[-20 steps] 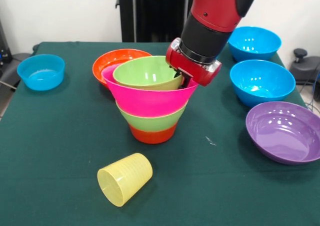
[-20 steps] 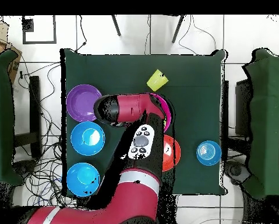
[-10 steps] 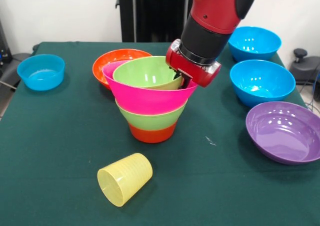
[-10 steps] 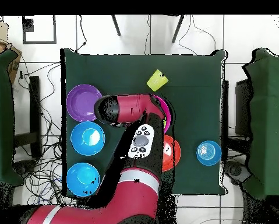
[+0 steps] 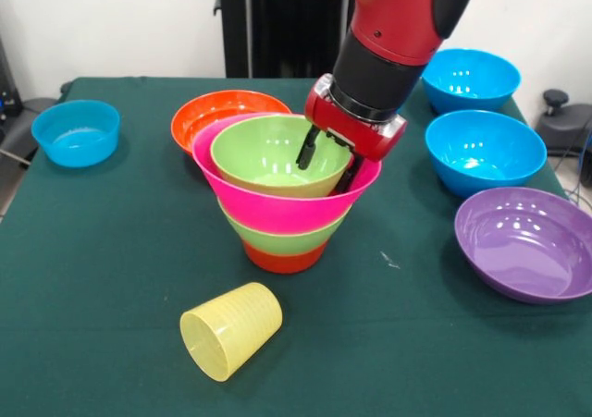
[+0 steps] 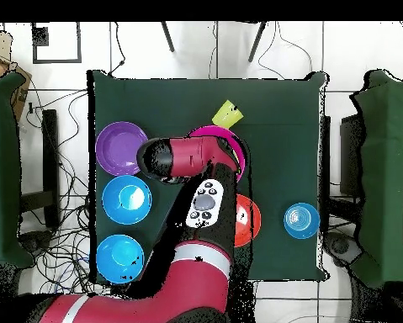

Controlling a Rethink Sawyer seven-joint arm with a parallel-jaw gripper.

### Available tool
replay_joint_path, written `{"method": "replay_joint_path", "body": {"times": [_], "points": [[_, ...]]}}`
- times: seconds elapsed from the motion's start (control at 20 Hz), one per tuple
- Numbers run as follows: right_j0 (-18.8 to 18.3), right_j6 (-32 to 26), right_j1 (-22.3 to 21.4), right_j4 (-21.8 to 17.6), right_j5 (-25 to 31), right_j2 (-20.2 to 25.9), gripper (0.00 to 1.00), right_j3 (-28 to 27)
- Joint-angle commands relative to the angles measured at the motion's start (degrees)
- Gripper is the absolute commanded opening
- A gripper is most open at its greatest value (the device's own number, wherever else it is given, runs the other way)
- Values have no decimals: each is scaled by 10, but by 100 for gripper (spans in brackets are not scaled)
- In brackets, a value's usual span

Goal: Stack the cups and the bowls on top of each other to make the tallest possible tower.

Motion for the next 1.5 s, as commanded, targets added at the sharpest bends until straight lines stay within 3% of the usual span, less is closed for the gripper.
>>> {"method": "replay_joint_path", "body": {"times": [0.05,0.85,1.5], "points": [[-2,-53,23,-26,28,72,100,-5],[0,-60,-2,-22,65,67,100,3],[3,-21,-58,25,85,87,100,34]]}}
